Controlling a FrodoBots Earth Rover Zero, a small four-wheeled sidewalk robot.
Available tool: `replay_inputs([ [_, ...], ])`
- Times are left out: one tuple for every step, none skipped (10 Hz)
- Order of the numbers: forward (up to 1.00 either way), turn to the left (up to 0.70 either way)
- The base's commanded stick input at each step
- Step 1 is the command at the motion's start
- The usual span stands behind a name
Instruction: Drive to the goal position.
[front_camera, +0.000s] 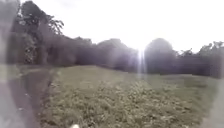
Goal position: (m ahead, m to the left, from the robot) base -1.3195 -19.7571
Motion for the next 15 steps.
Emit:
replay_inputs([
  [0.85,-0.34],
  [0.85,-0.34],
  [0.85,-0.34],
  [0.85,-0.34],
  [0.85,-0.34],
  [0.85,-0.34],
  [0.85,-0.34],
  [0.85,-0.34],
  [0.85,-0.34],
  [0.85,-0.34],
  [0.85,-0.34],
  [0.85,-0.34],
  [0.85,-0.34],
  [0.85,-0.34],
  [0.85,-0.34],
])
